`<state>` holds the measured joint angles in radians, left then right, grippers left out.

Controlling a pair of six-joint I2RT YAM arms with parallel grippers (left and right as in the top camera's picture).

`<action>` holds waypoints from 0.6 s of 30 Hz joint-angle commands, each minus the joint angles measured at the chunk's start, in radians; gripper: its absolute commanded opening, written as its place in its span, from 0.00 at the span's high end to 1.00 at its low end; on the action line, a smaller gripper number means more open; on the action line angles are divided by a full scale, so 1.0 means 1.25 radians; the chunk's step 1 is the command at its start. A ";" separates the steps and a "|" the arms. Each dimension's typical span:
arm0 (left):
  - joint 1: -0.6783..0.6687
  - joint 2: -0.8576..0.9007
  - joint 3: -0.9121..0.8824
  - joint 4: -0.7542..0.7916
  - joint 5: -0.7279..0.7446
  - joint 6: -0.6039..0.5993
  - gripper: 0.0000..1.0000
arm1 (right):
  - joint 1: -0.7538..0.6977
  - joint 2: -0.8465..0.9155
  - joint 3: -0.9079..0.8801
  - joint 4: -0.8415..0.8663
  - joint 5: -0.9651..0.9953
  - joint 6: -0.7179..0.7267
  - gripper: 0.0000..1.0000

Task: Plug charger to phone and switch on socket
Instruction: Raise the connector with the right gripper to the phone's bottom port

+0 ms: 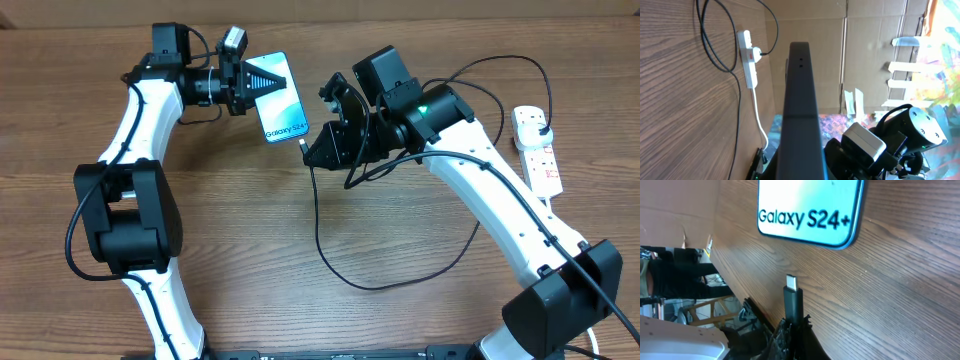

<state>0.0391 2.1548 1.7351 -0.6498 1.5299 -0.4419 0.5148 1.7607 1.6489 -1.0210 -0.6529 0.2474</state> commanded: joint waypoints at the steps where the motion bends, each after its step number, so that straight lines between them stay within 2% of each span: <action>1: -0.005 -0.001 0.011 0.021 0.039 -0.019 0.96 | -0.002 0.007 -0.001 0.014 -0.018 0.035 0.96; 18: -0.016 -0.001 0.011 0.023 0.027 -0.030 0.96 | 0.041 0.017 -0.011 0.075 0.060 0.120 0.96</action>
<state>0.0257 2.1548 1.7351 -0.6247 1.5303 -0.4686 0.5632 1.7760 1.6451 -0.9394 -0.6098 0.3683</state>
